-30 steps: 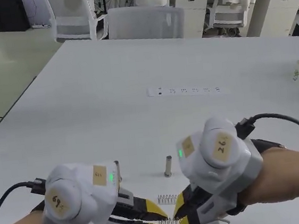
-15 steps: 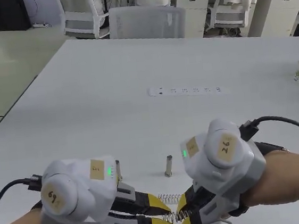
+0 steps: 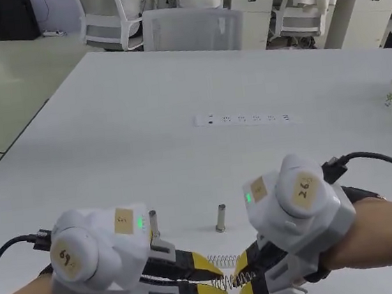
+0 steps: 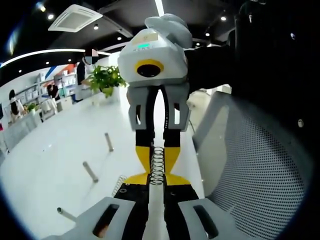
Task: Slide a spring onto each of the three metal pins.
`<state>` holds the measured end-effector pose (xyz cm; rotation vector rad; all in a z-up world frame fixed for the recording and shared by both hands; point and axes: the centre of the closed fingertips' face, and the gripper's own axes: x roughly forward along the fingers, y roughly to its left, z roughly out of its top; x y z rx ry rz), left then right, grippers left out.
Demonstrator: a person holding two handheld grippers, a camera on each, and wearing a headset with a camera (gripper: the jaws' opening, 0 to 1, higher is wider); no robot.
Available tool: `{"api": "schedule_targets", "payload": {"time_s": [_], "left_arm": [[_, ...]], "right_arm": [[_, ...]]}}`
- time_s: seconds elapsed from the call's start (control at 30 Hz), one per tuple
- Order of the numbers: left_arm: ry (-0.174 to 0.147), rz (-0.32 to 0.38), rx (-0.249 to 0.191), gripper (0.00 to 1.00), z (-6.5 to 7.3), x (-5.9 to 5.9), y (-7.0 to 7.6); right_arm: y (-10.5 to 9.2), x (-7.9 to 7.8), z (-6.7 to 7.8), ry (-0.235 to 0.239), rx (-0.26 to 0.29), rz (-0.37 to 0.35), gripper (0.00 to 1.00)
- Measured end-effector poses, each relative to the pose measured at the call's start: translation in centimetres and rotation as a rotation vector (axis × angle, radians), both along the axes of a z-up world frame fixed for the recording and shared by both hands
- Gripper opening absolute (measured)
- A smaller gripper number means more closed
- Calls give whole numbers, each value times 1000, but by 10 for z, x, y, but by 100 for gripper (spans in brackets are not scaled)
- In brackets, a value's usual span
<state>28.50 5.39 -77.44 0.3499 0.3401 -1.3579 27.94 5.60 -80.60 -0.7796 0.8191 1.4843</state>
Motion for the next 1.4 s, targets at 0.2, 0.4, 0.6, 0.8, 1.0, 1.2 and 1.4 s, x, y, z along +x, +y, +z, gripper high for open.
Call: {"api": "schedule_targets", "payload": {"time_s": [0.2,0.4,0.6,0.8,1.0,1.2,1.4], "left_arm": [[3,8,-10,2,1,1,0],[7,12,-20,2,2,1,0],[8,4,-13,2,1,-2,-1],[13,-1,-10,2,-1,-3,-2],[18,-6,-14,2,-1,-4,-3],[22,-5,-15,2,-3,-3,-3],[31,5,-14,3,-4,-2,-2]], "right_arm": [[1,1,8,-7,9,-12,9],[3,1,17,-6,21,-15,9],[7,-3,26,8,40,-17,8],[14,-5,35,14,63,-21,8],[16,-5,40,31,61,-33,8],[17,-5,39,24,44,-23,8],[17,-4,38,20,32,-18,8]]}}
